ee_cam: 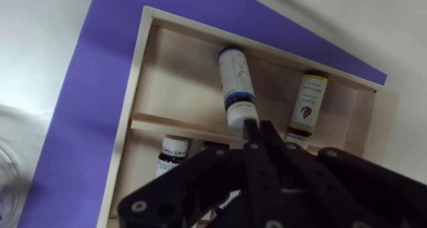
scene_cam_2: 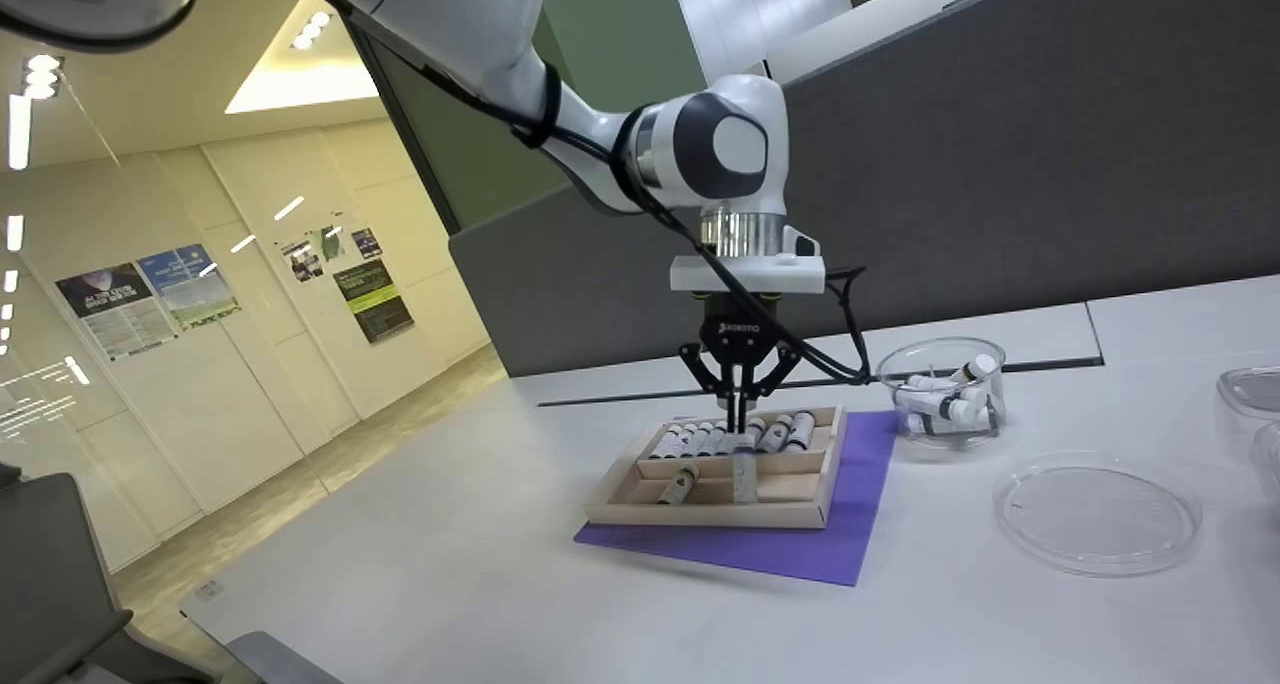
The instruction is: Remove one bottle from the container on the right and place it on the tray
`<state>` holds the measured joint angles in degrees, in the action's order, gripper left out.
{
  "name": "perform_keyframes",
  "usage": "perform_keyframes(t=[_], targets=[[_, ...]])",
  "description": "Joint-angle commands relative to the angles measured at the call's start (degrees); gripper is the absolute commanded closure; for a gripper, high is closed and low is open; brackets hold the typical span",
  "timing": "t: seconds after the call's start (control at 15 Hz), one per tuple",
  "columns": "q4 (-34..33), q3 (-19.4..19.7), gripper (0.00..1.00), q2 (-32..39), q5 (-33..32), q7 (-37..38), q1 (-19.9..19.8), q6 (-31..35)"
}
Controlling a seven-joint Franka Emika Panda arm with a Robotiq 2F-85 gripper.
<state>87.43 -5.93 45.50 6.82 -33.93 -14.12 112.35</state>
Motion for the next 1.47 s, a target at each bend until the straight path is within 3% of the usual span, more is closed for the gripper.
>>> perform_keyframes(t=[0.0,0.6,1.4], targets=[[-2.9,0.5,1.00,1.4,0.9,0.3,-0.1,-2.6],[-2.7,0.8,1.00,1.5,0.5,-0.1,0.1,-2.4],[1.4,1.3,1.00,0.9,-1.0,0.5,1.1,8.0]])
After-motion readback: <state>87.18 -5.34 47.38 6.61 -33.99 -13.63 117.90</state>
